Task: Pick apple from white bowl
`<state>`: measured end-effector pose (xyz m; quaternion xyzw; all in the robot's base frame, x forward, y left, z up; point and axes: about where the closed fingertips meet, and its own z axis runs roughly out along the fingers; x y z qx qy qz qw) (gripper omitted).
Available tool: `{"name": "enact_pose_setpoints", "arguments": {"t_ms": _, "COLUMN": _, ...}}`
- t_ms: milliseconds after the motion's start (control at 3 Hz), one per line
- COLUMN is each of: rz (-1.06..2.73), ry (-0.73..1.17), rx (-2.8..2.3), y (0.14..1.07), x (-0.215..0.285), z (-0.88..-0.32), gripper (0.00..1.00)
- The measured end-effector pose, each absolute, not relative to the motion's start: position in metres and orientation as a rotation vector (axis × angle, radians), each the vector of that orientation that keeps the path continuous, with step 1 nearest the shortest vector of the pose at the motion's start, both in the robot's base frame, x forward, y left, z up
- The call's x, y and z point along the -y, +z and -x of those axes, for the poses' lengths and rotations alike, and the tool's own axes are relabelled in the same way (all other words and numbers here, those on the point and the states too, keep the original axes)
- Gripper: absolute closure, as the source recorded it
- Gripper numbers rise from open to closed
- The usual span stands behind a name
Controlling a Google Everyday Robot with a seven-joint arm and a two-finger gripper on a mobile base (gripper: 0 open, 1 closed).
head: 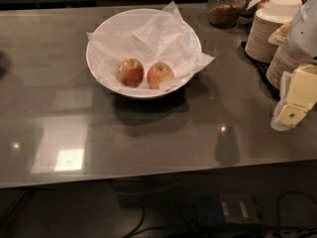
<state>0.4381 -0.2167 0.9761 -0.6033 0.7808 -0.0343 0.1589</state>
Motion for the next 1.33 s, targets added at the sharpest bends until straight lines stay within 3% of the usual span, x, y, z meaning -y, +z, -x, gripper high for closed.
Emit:
{"name": "enact_pose_setpoints", "arguments": {"t_ms": 667, "rz": 1.719, "ry": -0.091, "rx": -2.210, "y": 0.978, "x": 0.211, "z": -0.446, "gripper": 0.00}}
{"name": "enact_pose_setpoints", "arguments": {"t_ms": 1333, "rz": 1.781, "ry": 0.057, "rx": -2.010, "y": 0.989, "x": 0.131, "z": -0.527, "gripper": 0.00}}
